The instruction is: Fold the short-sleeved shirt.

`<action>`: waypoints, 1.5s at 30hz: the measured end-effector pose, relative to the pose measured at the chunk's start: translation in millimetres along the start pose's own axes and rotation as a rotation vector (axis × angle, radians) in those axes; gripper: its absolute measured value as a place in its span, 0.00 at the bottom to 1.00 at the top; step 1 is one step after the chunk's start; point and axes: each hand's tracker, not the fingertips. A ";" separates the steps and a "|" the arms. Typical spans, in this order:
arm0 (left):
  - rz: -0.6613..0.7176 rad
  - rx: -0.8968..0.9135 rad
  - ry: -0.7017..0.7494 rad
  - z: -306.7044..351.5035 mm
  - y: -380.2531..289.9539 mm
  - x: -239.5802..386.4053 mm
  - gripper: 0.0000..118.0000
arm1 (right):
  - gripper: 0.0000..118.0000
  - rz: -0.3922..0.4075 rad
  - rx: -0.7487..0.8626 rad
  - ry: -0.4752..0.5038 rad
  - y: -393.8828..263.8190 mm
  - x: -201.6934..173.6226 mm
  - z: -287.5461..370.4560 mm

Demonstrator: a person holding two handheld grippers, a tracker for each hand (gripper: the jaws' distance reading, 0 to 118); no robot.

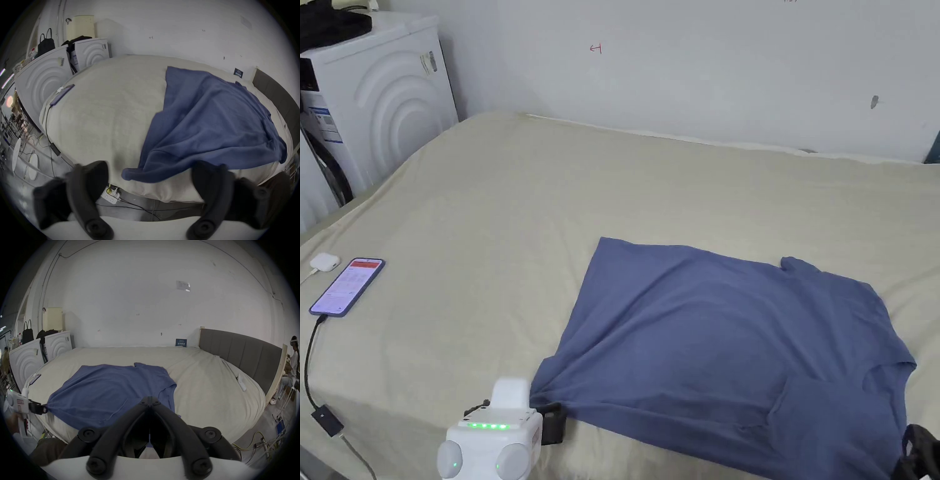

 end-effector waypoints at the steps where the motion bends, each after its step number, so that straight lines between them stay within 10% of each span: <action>1: -0.015 -0.030 0.022 -7.2 -0.4 1.1 0.12 | 0.00 0.014 -0.003 0.003 -3.8 -1.3 1.9; 10: 0.062 0.052 -0.065 31.9 2.6 -3.5 0.04 | 0.04 0.060 -0.035 -0.080 -27.4 18.0 9.2; 11: 0.081 0.075 -0.075 38.1 4.3 -6.1 0.04 | 0.24 0.074 -0.027 -0.105 -31.8 22.3 8.1; 13: 0.076 0.121 -0.073 49.8 8.0 -4.7 0.04 | 1.00 0.102 -0.129 -0.162 -45.4 36.5 -9.2; 17: 0.085 0.166 -0.090 55.7 13.6 -7.0 0.04 | 1.00 -0.042 -0.287 -0.041 -62.6 61.6 -30.6; 24: 0.060 0.169 -0.080 47.3 17.1 -8.8 0.04 | 0.82 0.070 -0.355 0.003 -86.2 51.3 -71.9; 27: 0.052 0.162 -0.080 46.8 15.3 -8.8 0.04 | 0.03 0.054 -0.366 -0.003 -89.3 51.7 -84.4; 45: 0.119 0.190 -0.076 92.6 4.8 -28.7 0.03 | 0.03 0.006 -0.032 -0.066 -24.9 47.5 25.1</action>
